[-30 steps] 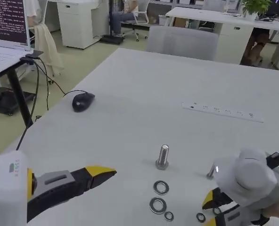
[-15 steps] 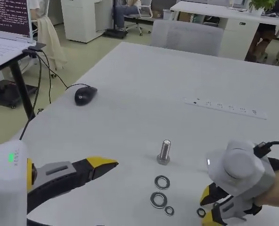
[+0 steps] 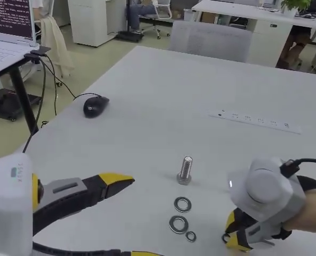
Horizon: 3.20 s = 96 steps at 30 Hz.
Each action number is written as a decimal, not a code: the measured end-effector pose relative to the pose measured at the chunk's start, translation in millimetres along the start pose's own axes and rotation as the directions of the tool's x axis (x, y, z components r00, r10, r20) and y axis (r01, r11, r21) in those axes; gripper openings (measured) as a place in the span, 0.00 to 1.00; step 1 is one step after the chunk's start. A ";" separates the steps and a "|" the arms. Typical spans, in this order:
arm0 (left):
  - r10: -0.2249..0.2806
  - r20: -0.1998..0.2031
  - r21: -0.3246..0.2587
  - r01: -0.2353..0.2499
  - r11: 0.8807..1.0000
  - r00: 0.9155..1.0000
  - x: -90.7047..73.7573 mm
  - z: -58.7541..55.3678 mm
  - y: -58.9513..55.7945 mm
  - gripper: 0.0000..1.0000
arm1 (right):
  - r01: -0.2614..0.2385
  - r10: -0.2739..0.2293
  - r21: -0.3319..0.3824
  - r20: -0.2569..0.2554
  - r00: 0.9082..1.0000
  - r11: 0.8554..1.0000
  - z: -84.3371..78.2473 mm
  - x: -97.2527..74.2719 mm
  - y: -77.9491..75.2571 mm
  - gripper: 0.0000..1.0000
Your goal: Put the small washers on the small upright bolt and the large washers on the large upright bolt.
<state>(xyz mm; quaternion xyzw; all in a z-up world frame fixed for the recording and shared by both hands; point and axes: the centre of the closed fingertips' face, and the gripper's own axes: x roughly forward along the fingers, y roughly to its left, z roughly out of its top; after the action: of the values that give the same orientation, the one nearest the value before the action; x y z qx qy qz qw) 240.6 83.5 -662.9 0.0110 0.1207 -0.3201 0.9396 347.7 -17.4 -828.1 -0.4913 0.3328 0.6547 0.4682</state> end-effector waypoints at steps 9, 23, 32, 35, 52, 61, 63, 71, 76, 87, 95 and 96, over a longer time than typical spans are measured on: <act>-0.002 -0.005 0.005 0.002 1.000 1.000 1.4 -0.4 -1.3 0.68 | 0.006 -0.006 0.026 -0.005 1.000 1.000 -0.4 -0.4 -0.1 0.12; 0.004 -0.006 0.006 -0.004 1.000 1.000 -0.9 0.4 -2.8 0.68 | 0.002 -0.002 0.049 0.001 1.000 0.999 -1.9 -6.7 1.5 0.11; -0.013 -0.016 0.013 0.013 1.000 1.000 2.7 1.7 -5.1 0.68 | 0.040 -0.041 0.074 0.001 0.999 0.996 -10.4 -38.6 -18.4 0.11; -0.020 -0.014 0.011 0.020 1.000 1.000 4.3 2.7 -5.3 0.68 | 0.066 -0.066 0.089 -0.003 0.998 0.994 -15.7 -49.3 -30.0 0.11; -0.032 -0.027 0.010 0.032 0.999 0.999 7.8 2.3 -5.9 0.67 | 0.167 -0.167 0.119 -0.005 0.986 0.979 -20.8 -86.2 -85.4 0.11; -0.024 -0.025 0.005 0.024 1.000 0.999 8.6 2.9 -5.5 0.67 | 0.158 -0.158 0.098 -0.007 0.987 0.983 -13.3 -81.2 -97.1 0.12; -0.022 -0.023 0.003 0.022 1.000 0.999 9.0 3.2 -5.4 0.67 | 0.154 -0.153 0.096 -0.017 0.988 0.983 -14.5 -78.1 -98.2 0.12; -0.016 -0.022 0.000 0.016 1.000 1.000 9.1 3.0 -3.6 0.67 | 0.142 -0.141 0.090 -0.023 0.990 0.986 -15.2 -74.8 -102.2 0.12; -0.012 -0.014 0.004 0.012 1.000 1.000 9.6 6.1 -1.5 0.67 | 0.138 -0.136 0.080 -0.033 0.990 0.987 -15.6 -71.9 -103.1 0.12; -0.011 -0.006 0.003 0.011 1.000 1.000 9.8 7.9 -0.9 0.67 | 0.130 -0.127 0.060 -0.053 0.991 0.990 -20.2 -62.3 -105.2 0.12; -0.010 -0.011 0.001 0.010 1.000 1.000 9.8 6.1 -0.3 0.67 | 0.115 -0.113 0.042 -0.055 0.992 0.992 -23.6 -47.5 -104.2 0.12; -0.010 -0.010 0.001 0.010 1.000 1.000 9.8 6.2 -0.2 0.67 | 0.113 -0.110 0.042 -0.055 0.992 0.993 -24.6 -45.8 -103.8 0.12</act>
<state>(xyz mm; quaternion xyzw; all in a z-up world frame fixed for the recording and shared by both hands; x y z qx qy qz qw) 249.3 76.9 -659.1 0.0122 0.1251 -0.3248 0.9374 457.1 -17.3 -789.2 -0.5154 0.3318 0.6067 0.5062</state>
